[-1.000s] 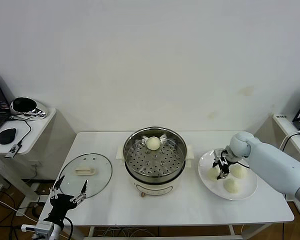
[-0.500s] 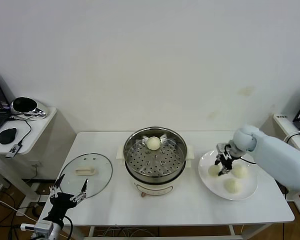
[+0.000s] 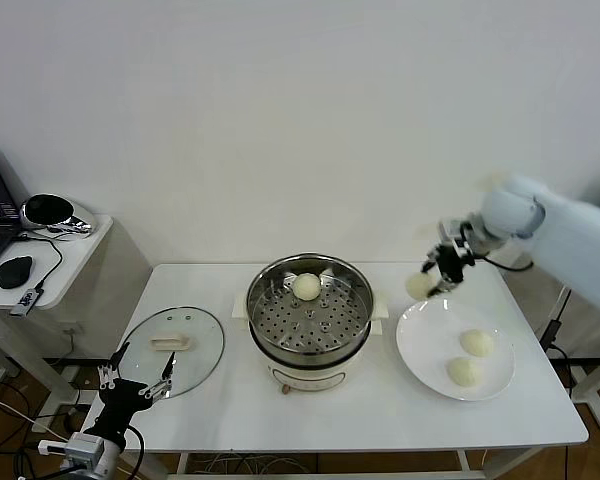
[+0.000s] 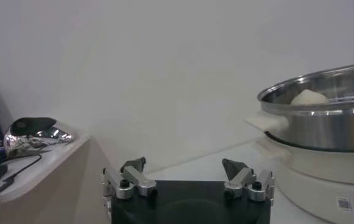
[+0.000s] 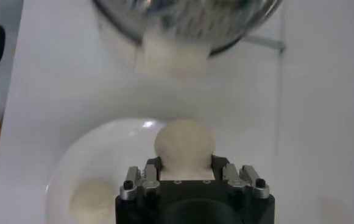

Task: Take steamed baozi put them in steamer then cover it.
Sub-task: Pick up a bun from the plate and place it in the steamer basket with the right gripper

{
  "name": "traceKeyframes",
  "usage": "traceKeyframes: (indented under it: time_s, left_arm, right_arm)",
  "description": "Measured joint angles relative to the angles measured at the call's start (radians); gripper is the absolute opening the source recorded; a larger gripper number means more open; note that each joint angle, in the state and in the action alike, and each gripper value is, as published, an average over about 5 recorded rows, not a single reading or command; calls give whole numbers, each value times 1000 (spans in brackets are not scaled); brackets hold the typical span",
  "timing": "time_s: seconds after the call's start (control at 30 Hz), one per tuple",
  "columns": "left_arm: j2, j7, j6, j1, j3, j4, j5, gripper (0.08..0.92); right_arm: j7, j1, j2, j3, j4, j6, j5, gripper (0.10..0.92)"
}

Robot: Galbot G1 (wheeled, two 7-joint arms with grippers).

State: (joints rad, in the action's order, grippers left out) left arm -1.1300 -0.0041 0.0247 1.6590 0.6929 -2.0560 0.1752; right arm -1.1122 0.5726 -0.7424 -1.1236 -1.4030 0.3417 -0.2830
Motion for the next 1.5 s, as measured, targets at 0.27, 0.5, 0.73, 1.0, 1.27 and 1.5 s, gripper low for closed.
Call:
traceKeyframes:
  time_s: [0.27, 0.5, 0.73, 1.0, 1.27, 1.5]
  left_arm:
    - [-15, 0, -1, 6, 10, -8, 0, 823]
    - [-27, 1, -2, 18, 27, -14, -3, 823]
    - [-33, 1, -4, 20, 33, -17, -2, 823]
    - [-36, 2, -7, 11, 28, -15, -1, 823]
    - [-38, 2, -8, 6, 25, -6, -1, 823]
    - [-39, 2, -8, 0, 17, 1, -1, 823]
  right_arm:
    - [81, 60, -181, -71, 3, 109, -144, 540]
    - [128, 20, -344, -93, 75, 184, -187, 543]
    - [178, -34, -465, -108, 146, 255, -229, 543]
    - [224, -81, -558, -122, 205, 320, -250, 543]
    - [255, -118, -616, -127, 253, 354, -235, 547]
    - [272, -127, -628, -121, 270, 369, -230, 712]
